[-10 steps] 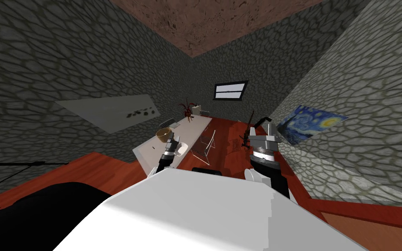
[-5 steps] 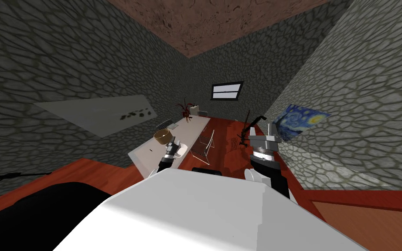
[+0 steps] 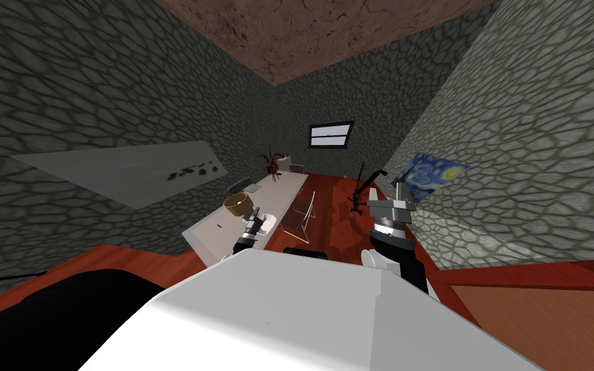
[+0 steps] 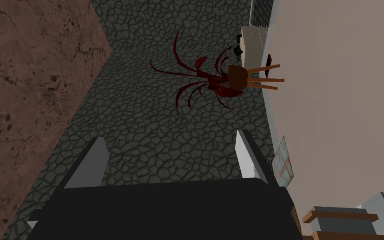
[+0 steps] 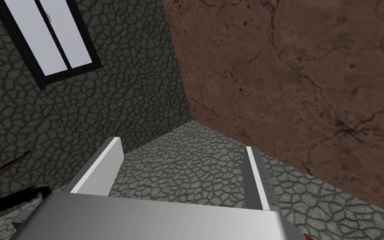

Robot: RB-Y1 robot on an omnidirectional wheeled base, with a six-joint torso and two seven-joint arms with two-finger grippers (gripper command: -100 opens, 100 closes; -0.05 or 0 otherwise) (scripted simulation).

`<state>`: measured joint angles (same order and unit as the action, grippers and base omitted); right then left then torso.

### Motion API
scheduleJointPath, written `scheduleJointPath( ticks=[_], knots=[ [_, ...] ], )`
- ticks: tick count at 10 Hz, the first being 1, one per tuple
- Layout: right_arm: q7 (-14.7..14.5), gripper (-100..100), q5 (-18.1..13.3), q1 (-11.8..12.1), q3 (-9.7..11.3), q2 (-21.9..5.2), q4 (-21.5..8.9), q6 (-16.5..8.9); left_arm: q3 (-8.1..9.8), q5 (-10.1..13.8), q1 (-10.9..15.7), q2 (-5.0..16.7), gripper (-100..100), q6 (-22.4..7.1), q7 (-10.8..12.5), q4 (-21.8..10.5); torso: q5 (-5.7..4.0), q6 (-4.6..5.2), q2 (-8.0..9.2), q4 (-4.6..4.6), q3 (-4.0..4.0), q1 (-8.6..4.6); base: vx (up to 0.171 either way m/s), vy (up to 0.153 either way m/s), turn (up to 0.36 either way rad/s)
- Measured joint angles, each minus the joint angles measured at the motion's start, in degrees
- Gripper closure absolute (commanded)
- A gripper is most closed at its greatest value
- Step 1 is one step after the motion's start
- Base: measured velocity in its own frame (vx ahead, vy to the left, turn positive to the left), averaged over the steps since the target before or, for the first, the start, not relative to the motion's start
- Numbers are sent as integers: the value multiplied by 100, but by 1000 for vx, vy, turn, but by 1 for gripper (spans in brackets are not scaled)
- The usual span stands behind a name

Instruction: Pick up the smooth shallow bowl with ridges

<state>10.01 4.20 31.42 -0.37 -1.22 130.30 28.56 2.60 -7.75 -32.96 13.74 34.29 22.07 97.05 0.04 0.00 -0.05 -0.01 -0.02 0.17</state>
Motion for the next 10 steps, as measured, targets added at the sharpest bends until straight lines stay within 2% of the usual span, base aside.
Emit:
scheduleJointPath(
  ticks=[4, 7, 9, 10],
  knots=[
    [0, 0, 0, 1, 0, 0, 0, 0, 4, -161, -6, 160, -100, -84, 247, -568, -1, -2, -1, 0, -1, -2, 3, 40, -85],
    [0, 0, 0, 1, -1, 0, 0, 0, 5, -294, 54, 268, -100, -99, 428, -1151, 0, -3, -4, 0, -2, 0, 7, 45, -114],
    [0, 0, 0, 0, 0, 0, 0, 0, -5, -393, 0, 365, -100, -140, 573, -1486, 1, 0, -6, -1, -3, 4, 13, 47, -125],
    [0, 0, 0, 1, -1, 0, 0, 0, -13, -423, -5, 400, -100, -207, 625, -1564, 0, -3, -7, -1, -3, 1, 11, 38, -91]
  ],
)
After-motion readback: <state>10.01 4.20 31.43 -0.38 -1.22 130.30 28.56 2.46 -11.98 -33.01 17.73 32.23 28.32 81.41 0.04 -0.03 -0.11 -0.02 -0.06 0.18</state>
